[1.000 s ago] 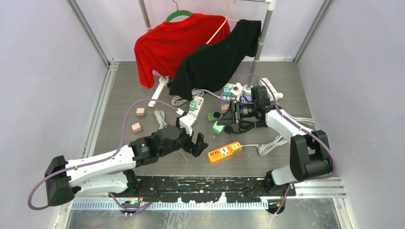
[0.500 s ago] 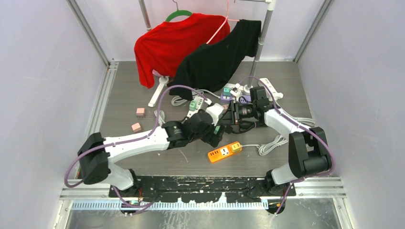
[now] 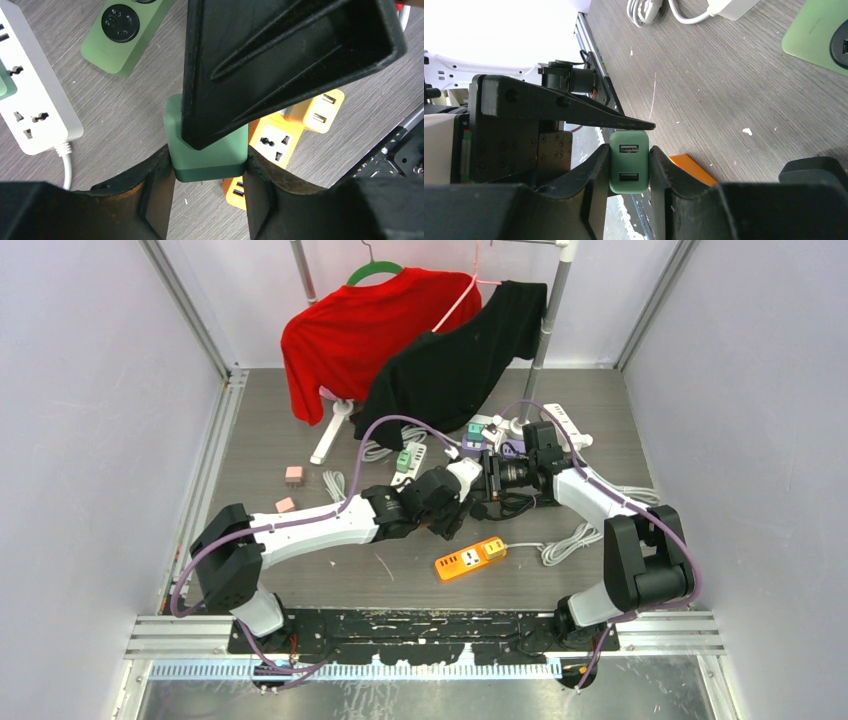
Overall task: Pull the plug off the socket
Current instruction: Place the plug at the center of the board.
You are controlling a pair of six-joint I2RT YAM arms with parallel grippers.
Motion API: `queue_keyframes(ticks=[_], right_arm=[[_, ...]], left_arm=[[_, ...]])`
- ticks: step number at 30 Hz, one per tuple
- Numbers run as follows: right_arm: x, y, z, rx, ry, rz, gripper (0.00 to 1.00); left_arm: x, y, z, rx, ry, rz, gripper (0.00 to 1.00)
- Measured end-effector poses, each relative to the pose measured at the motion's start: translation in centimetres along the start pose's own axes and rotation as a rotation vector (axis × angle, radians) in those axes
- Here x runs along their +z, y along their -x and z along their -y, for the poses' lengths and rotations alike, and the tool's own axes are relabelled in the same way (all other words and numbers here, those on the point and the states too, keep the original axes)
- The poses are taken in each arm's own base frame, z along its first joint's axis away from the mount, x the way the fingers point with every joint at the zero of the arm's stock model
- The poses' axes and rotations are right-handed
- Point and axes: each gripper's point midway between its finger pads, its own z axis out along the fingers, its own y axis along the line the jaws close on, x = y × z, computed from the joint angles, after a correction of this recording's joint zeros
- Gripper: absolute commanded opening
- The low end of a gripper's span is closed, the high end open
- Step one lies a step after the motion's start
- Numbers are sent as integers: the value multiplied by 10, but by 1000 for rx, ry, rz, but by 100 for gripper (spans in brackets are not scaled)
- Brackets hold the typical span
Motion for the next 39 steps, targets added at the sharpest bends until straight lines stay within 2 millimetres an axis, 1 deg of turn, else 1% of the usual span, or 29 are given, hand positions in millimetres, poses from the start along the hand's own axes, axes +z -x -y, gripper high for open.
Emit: queue_keyframes(ticks=[4, 6, 7, 9, 11, 12, 13, 15, 20, 22, 23, 24, 25, 29, 31, 33, 35, 38, 39], right_arm=[[0, 0, 0, 1, 5, -2, 2], [0, 0, 0, 3, 7, -4, 3], [0, 0, 0, 3, 8, -3, 5], [0, 0, 0, 3, 9, -3, 6], [0, 0, 0, 3, 9, -4, 11], [0, 1, 0, 3, 9, -3, 15], [0, 1, 0, 3, 9, -3, 20], [0, 1, -1, 2, 9, -2, 32], [0, 2, -2, -4, 12, -2, 58], [-1, 2, -3, -15, 22, -6, 69], [-1, 2, -4, -23, 25, -7, 72], [-1, 2, -4, -30, 27, -9, 80], [-1, 1, -4, -38, 29, -12, 99], [-2, -1, -3, -65, 30, -19, 100], [-2, -1, -3, -77, 28, -23, 100], [-2, -1, -3, -88, 26, -24, 100], [-2, -2, -2, -92, 23, -26, 100], [-3, -3, -1, -93, 17, -29, 100], [-3, -3, -1, -94, 16, -30, 100]], left_arm=[[0, 1, -1, 3, 1, 1, 48], [1, 1, -3, 0, 3, 2, 43], [1, 1, -3, 1, 3, 2, 38], [1, 2, -3, 3, 3, 3, 22], [1, 2, -3, 4, 2, 4, 7], [1, 2, -3, 4, 2, 4, 2], [1, 2, -3, 3, 1, 5, 0], [1, 3, -3, 3, 0, 6, 0], [1, 4, -3, 2, -7, 10, 0], [2, 1, -3, 1, -10, 10, 0], [3, -2, -4, 0, -10, 10, 0], [2, -8, -6, -2, -10, 4, 0], [2, -14, -7, -3, -8, -4, 0], [-5, -44, -20, -16, 8, -40, 0], [-12, -57, -27, -38, 18, -52, 0], [-19, -63, -33, -60, 28, -50, 0], [-29, -68, -45, -92, 52, -35, 0], [-50, -72, -69, -176, 94, 9, 0], [-56, -73, -80, -213, 112, 29, 0]])
